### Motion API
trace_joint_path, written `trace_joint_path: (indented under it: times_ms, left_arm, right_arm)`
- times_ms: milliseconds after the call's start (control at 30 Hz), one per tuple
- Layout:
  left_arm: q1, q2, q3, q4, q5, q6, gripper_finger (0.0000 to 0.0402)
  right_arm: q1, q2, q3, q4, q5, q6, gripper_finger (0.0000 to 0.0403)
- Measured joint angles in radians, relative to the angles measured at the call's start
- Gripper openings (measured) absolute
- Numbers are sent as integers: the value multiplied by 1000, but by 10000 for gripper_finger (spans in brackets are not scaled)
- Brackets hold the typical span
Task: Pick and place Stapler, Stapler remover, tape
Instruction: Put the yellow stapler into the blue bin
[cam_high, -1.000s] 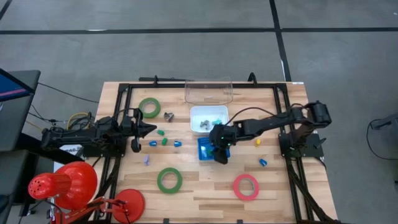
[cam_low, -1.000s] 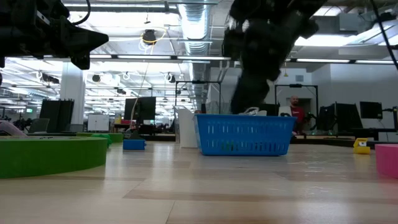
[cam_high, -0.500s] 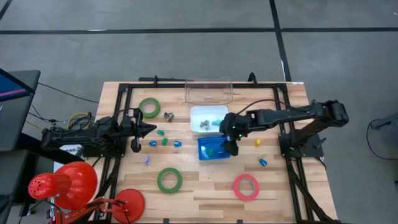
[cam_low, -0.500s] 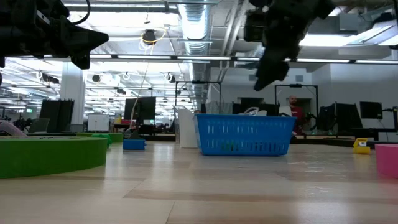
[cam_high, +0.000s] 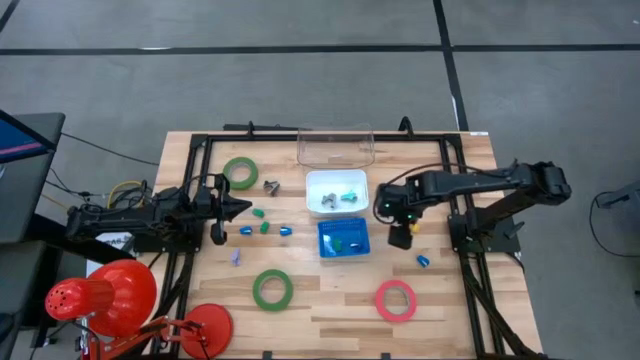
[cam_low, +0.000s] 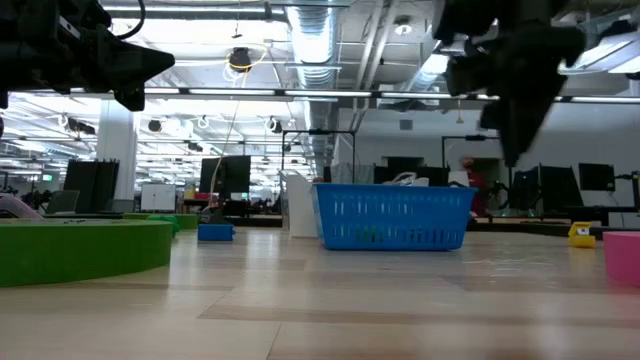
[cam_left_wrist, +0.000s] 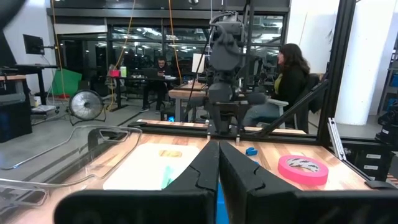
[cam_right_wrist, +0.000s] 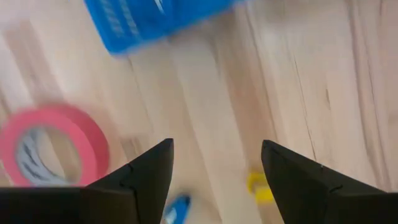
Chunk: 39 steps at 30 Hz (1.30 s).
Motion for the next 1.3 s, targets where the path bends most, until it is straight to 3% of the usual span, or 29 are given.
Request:
trace_joint_path:
  times_ms: [467,900,1300]
  left_arm:
    - [0,0,0,5,0,0,3]
    - [0,1,0,5,0,0,3]
    - [0,3,0,5,0,0,3]
  right_arm:
    - [-21,1,-100,-193,1,4,253]
    - [-12,107,-171,-142,6,44,268]
    - [-13,112,-171,-101,60,34,268]
